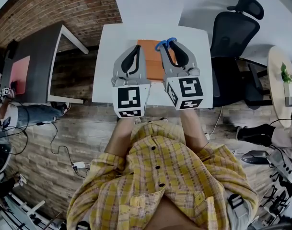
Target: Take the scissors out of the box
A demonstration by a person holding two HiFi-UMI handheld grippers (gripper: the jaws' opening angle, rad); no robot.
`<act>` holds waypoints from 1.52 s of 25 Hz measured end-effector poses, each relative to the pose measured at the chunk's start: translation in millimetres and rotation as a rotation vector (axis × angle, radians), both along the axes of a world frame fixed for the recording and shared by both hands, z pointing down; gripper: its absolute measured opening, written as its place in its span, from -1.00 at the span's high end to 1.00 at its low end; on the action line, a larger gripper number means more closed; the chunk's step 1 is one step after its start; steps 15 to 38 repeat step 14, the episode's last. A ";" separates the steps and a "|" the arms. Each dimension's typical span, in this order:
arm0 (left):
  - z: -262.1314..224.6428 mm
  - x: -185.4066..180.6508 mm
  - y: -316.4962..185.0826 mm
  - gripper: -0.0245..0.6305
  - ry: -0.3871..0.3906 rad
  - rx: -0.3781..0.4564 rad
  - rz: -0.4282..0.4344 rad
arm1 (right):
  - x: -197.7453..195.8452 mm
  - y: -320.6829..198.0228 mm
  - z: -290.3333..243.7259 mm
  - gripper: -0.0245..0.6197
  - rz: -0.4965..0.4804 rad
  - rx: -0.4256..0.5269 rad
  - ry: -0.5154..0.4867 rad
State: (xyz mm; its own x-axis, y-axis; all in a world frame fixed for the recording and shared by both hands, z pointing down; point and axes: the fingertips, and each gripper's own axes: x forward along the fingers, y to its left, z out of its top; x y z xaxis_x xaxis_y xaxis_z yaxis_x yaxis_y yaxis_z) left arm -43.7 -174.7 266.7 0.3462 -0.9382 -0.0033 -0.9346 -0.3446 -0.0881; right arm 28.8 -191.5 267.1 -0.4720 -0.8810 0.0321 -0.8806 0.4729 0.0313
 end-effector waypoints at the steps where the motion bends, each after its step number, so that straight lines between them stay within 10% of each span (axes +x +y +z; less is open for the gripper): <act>1: -0.3 -0.8 0.4 0.93 0.000 0.000 -0.001 | -0.7 0.4 -0.2 0.65 0.000 -0.001 -0.001; 38: 0.3 -1.7 1.2 0.93 0.004 0.006 0.001 | -1.3 0.8 2.9 0.65 -0.002 -0.004 -0.019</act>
